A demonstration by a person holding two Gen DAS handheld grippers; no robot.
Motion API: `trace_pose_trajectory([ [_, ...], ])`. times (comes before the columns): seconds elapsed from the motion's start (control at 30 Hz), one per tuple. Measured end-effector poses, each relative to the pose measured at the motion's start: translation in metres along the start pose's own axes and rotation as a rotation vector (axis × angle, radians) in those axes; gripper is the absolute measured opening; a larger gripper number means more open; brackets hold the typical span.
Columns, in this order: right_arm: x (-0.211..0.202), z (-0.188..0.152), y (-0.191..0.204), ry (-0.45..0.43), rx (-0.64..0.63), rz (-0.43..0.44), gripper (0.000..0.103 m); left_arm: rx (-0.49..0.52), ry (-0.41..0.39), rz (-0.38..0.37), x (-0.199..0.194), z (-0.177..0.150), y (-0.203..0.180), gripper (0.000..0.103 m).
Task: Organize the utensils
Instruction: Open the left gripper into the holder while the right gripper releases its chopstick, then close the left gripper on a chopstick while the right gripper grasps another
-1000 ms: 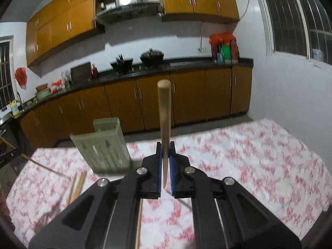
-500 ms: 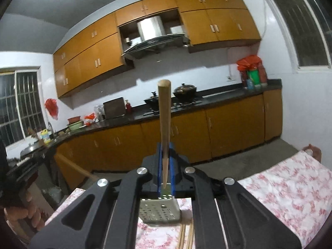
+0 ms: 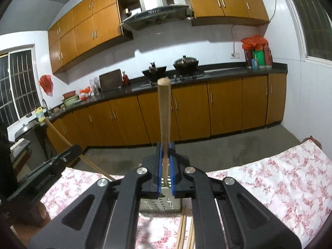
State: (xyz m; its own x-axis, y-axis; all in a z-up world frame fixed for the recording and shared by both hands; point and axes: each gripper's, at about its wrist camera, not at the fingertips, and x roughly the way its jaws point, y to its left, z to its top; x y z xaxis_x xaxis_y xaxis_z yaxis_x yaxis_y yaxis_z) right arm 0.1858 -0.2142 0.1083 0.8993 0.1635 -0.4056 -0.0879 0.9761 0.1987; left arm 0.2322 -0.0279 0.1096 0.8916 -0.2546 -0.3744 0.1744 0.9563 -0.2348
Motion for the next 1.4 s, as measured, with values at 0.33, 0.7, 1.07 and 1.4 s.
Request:
trace_pose_trajectory([
  [0.33,-0.022,0.003,-0.004,-0.054,0.003,-0.007,0.039,-0.042,-0.035,0.005,-0.011,0.006,0.008,0.05],
  [0.7,-0.043,-0.044,-0.053,0.061,0.045,-0.155,0.046,-0.082,-0.067,0.123,-0.064,-0.017,0.046,0.057],
  [1.07,0.001,-0.179,-0.054,0.461,0.05,-0.068,0.018,-0.069,0.3,0.229,-0.04,-0.139,0.098,0.049],
  [1.4,0.008,-0.202,-0.037,0.506,0.017,-0.053,0.013,-0.078,0.406,0.178,-0.034,-0.18,0.098,0.042],
])
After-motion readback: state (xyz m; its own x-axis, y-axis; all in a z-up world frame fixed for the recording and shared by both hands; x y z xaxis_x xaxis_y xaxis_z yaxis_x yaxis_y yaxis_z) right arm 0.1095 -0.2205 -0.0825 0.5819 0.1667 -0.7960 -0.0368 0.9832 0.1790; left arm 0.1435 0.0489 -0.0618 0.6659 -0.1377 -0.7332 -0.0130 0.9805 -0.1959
